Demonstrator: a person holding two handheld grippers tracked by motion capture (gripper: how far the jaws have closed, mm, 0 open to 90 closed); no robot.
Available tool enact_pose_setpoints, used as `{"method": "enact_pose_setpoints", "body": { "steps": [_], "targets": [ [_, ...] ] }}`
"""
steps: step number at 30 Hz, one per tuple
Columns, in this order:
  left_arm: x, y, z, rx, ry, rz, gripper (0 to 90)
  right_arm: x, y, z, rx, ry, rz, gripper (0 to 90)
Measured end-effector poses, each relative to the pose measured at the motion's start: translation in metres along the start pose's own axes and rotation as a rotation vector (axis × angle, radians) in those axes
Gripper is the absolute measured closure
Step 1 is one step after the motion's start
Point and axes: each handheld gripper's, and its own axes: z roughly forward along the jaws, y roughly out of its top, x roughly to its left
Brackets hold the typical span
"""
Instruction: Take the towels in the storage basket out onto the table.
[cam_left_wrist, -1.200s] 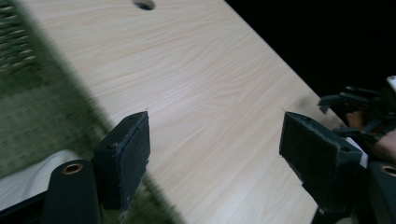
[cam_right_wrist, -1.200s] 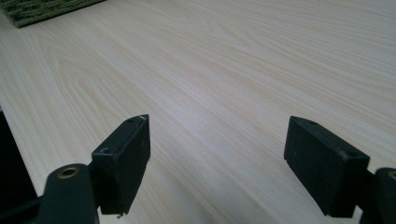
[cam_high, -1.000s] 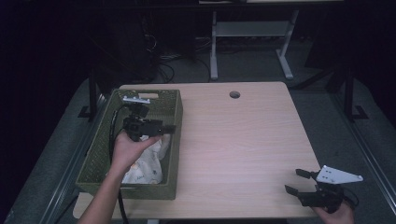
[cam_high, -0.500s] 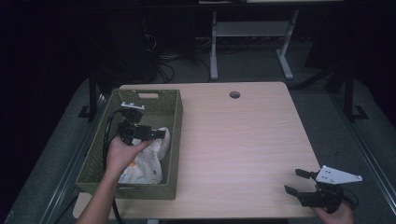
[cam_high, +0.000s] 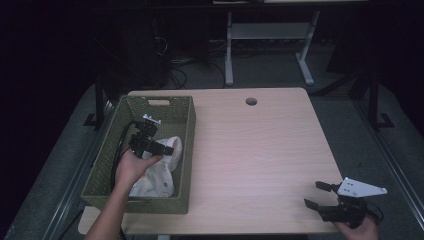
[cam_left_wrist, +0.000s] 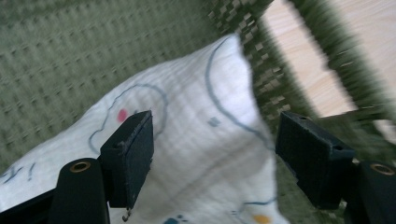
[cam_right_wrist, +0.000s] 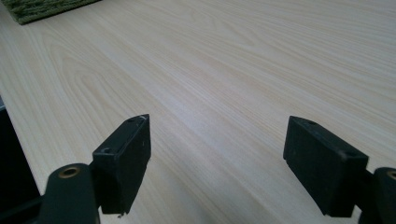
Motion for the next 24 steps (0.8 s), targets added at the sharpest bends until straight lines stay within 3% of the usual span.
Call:
{"method": "enact_pose_setpoints", "body": {
  "steps": [1,5,7,8,13,18,19,24],
  "targets": [
    [0.001,0.000,0.005,0.035,0.024,0.003,29.7,0.000,0.000,0.000,-0.001,0.001,0.000,22.8],
    [0.002,-0.001,0.013,0.084,0.052,0.022,33.0,0.000,0.000,0.000,-0.002,0.002,0.000,22.8],
    [0.000,0.000,0.022,0.146,0.074,0.049,36.3,0.000,0.000,0.000,-0.002,0.005,0.002,22.8],
    [0.000,0.000,0.022,0.146,0.074,0.049,36.6,0.000,0.000,0.000,-0.002,0.005,0.002,22.8],
    [-0.005,-0.001,0.041,0.262,0.108,0.086,40.0,0.001,0.001,-0.001,-0.006,0.005,-0.001,22.8],
    [-0.003,-0.002,0.050,0.328,0.132,0.117,43.8,0.001,0.001,-0.001,-0.006,0.007,-0.001,22.8],
    [-0.002,-0.004,0.055,0.363,0.144,0.125,45.0,0.001,0.001,0.000,-0.009,0.010,-0.002,22.8],
    [-0.001,-0.005,0.060,0.374,0.130,0.122,46.9,0.002,0.001,-0.001,-0.006,0.007,-0.002,22.9]
  ]
}}
